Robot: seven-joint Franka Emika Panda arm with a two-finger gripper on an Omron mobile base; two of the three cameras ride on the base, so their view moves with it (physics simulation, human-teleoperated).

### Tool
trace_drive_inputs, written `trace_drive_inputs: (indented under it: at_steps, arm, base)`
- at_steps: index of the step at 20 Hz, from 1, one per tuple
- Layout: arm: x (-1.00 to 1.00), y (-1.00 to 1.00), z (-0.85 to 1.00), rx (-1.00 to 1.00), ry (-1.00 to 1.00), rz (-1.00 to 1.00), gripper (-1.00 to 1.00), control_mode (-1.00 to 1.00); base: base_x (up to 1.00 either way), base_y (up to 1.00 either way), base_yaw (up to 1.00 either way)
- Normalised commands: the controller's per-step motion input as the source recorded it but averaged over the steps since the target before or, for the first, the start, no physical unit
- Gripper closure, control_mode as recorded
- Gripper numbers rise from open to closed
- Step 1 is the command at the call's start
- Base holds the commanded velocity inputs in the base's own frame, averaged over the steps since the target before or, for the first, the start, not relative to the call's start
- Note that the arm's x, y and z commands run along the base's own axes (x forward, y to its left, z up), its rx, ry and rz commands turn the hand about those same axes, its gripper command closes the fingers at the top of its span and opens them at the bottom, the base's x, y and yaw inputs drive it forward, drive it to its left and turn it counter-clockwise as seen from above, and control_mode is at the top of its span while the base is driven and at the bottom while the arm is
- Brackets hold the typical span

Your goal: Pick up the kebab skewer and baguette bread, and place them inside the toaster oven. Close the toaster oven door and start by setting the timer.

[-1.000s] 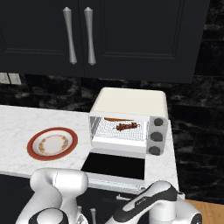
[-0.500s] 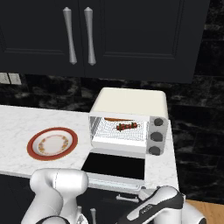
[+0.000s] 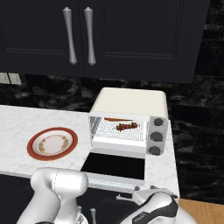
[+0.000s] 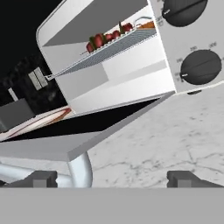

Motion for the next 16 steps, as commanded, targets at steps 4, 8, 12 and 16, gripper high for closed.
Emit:
trace_drive_inputs:
  at_steps: [4,8,12,16]
  arm:
    - [0.00,0.03,0.03,0.07,-0.05,0.00,-1.00,-1.00]
    - [0.02,0.04,0.09,0.08,-0.05,0.00,-1.00,-1.00]
    - [0.16,-0.03,0.02,0.09,-0.02,0.00,-1.00,-1.00]
    - [0.12,-0.01,0.15,0.12,-0.02,0.00,-1.00,-1.00]
  base:
    - [0.00,0.00,0.00]
    - [0.00,0.00,0.00]
    - [0.00,0.00,0.00]
    - [0.00,0.00,0.00]
